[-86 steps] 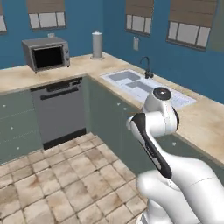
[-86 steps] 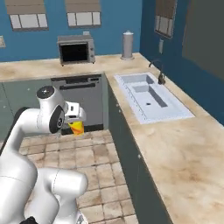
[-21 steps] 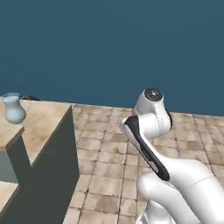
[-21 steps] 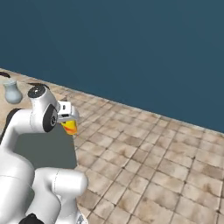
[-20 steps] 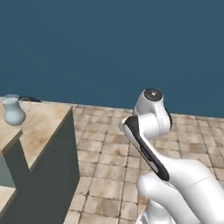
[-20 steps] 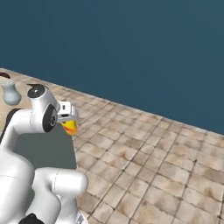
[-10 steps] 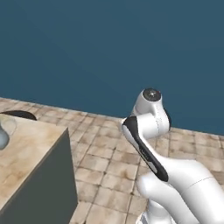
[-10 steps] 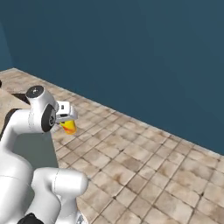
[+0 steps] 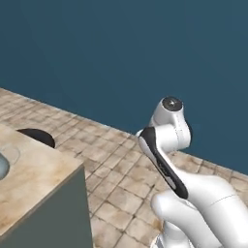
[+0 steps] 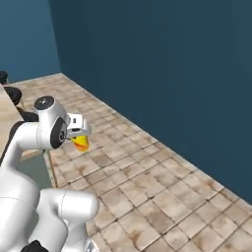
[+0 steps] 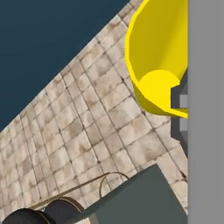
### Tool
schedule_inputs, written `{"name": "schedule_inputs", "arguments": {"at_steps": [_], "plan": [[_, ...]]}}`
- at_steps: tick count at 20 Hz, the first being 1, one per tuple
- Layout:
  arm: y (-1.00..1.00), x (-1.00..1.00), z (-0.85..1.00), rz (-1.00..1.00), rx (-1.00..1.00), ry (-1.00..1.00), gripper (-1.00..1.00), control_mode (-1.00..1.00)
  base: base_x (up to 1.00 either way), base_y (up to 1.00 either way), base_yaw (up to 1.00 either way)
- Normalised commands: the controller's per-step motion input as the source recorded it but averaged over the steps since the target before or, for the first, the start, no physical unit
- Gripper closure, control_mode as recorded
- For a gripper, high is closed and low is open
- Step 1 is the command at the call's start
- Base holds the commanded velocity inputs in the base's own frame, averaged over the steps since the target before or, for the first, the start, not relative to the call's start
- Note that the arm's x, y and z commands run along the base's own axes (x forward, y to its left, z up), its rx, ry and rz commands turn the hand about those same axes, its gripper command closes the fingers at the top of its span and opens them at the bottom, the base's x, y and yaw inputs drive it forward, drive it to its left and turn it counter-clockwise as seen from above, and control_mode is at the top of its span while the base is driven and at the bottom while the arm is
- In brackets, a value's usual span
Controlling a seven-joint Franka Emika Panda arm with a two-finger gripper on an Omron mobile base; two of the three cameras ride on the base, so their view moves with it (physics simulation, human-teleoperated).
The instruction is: Place the pitcher and cup on the dining counter for serving.
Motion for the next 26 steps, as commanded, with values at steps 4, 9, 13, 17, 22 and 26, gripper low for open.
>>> {"name": "schedule_inputs", "arguments": {"at_steps": [4,9,13,17,22,26], "plan": [[0.00,0.00,0.00,0.00,0.00,0.00,1.00,1.00,1.00,-0.20,0.61],[0.00,0.00,0.00,0.00,0.00,0.00,1.00,1.00,1.00,-0.19,0.68],[0.00,0.00,0.00,0.00,0.00,0.00,1.00,1.00,1.00,-0.23,0.70],[0.00,0.00,0.00,0.00,0.00,0.00,1.00,1.00,1.00,-0.26,0.70],[0.00,0.00,0.00,0.00,0.00,0.00,1.00,1.00,0.99,-0.62,0.64],[0.00,0.00,0.00,0.00,0.00,0.00,1.00,1.00,0.80,-0.92,0.52]]}}
